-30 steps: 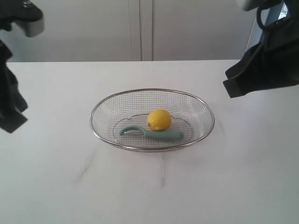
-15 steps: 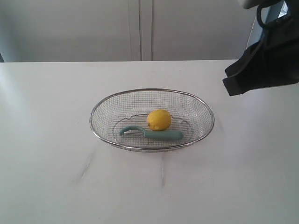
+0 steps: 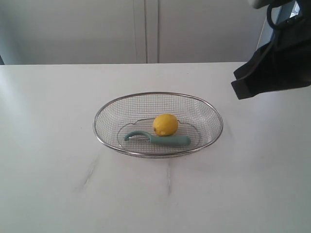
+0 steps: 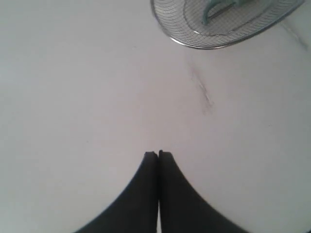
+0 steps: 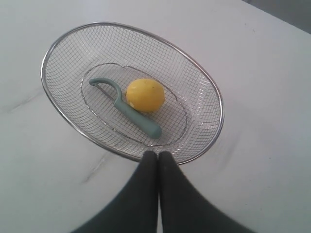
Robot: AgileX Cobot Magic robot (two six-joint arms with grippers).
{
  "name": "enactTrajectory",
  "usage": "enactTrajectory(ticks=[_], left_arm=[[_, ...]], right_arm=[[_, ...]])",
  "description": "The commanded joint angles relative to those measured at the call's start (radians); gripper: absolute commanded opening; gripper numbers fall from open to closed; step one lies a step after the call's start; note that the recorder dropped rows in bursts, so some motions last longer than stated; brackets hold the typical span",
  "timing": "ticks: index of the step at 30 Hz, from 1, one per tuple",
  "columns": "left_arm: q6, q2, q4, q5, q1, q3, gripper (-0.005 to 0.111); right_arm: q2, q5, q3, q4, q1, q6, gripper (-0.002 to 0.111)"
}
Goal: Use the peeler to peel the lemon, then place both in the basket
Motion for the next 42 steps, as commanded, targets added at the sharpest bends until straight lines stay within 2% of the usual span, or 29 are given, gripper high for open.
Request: enactTrajectory(ticks=[1,3,5,7,10,15,21,27,33,36,42], left_arm=[[-0.005,-0.089,0.019,-0.015,0.180,0.033,0.000],[-0.005,-0.174,0.073,-0.023,0.325,0.073,0.000],[-0.005,-0.245,0.136,-0.021,0.423,0.110,0.000],[-0.005,-0.295,0.184,-0.023,0.478,0.139,0.000],[-0.026,-0.374,0.204,-0.015,0.518,0.173,0.000],[-0.299,-0.536,0.123,-0.316,0.519,0.286,0.000],[-0.339,-0.650,0.027,-0.661,0.519,0.519,0.000],[-0.339,-0.763,0.031,-0.786,0.519,0.754,0.000],[-0.359,-0.938,0.027,-0.808,0.519,0.952,0.000],[-0.376,-0.938,0.022,-0.832,0.509,1.018,0.000],[-0.382,-0.938,0.024,-0.914,0.397,1.108,0.000]], right_arm=[[-0.008,-0.006,0.002,-0.008,-0.001,0.004,0.000],[-0.008,-0.006,0.002,-0.008,-0.001,0.004,0.000],[-0.008,-0.004,0.002,-0.008,-0.001,0.004,0.000],[-0.008,-0.004,0.002,-0.008,-0.001,0.004,0.000],[-0.008,-0.004,0.002,-0.008,-0.001,0.004,0.000],[-0.008,-0.004,0.002,-0.008,-0.001,0.004,0.000],[-0.008,-0.004,0.002,-0.008,-0.001,0.004,0.000],[-0.008,-0.004,0.002,-0.008,-0.001,0.004,0.000],[-0.008,-0.004,0.002,-0.008,-0.001,0.004,0.000],[-0.010,-0.002,0.002,-0.008,-0.001,0.004,0.000],[-0.010,0.000,0.002,-0.008,-0.001,0.004,0.000]])
